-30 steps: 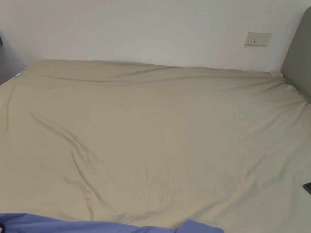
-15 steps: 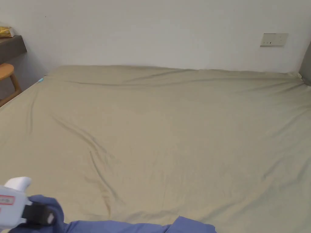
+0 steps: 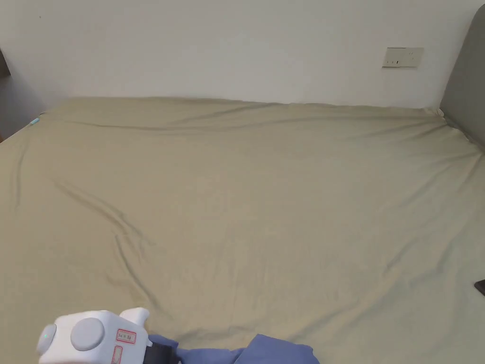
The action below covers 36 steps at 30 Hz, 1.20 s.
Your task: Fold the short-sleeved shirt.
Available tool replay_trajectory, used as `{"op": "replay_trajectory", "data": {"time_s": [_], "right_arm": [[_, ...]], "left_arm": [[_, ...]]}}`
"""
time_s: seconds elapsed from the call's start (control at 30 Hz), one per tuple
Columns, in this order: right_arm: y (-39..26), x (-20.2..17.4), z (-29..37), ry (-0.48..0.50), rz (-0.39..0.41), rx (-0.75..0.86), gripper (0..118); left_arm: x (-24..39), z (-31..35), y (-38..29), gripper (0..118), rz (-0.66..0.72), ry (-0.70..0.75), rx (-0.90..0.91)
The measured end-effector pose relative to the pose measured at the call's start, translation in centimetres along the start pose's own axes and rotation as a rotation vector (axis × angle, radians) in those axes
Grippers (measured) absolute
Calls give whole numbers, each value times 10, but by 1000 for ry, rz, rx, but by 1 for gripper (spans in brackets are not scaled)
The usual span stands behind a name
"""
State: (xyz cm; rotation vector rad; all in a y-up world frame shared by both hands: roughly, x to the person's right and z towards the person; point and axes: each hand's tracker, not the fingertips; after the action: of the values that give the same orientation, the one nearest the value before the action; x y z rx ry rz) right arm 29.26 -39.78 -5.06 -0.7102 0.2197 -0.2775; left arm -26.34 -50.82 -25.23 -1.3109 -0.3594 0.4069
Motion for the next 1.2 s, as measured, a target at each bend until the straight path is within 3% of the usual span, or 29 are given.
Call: {"op": "replay_trajectory", "data": {"time_s": [0.07,0.1,0.13,0.23,0.33,0.4,0.43,0.47,0.53,0.57,0.63,0.73,0.93,0.97,1.07,1.2], "right_arm": [[1,2,0,-3,-12,-2,74],[1,2,1,-5,-14,-1,74],[1,2,2,-8,-14,1,74],[1,4,3,-11,-3,5,74],[0,4,3,-8,12,5,74],[-3,5,0,-3,12,4,74],[-4,6,-2,2,7,2,74],[-6,6,-4,7,0,0,74],[-9,5,-6,12,-9,0,74],[-10,5,-7,15,-11,1,74],[-12,3,-6,15,-10,2,74],[-16,4,-6,8,-13,5,74],[-23,12,-6,-12,-58,-11,74],[-25,13,-6,-12,-63,-13,74],[-26,13,-4,-18,-68,-15,74],[-24,12,7,-34,-47,-1,74]], "left_arm": [[0,7,-5,92,23,-153,20],[3,15,-6,108,22,-163,34],[15,28,-8,115,8,-152,66],[31,76,-10,116,-102,-21,261],[42,119,-19,116,-69,-9,474],[42,123,-26,115,-37,86,457],[40,117,-28,111,7,130,423],[38,106,-32,84,34,176,415],[38,79,-35,6,-6,314,415],[44,63,-40,0,-23,429,421],[49,38,-44,0,-90,411,381],[61,2,-50,0,-67,254,338],[132,-35,-61,0,-381,343,312],[139,-37,-62,0,-377,260,299],[131,-59,-59,0,-161,-59,86],[122,-36,-61,0,-163,-35,194]]}}
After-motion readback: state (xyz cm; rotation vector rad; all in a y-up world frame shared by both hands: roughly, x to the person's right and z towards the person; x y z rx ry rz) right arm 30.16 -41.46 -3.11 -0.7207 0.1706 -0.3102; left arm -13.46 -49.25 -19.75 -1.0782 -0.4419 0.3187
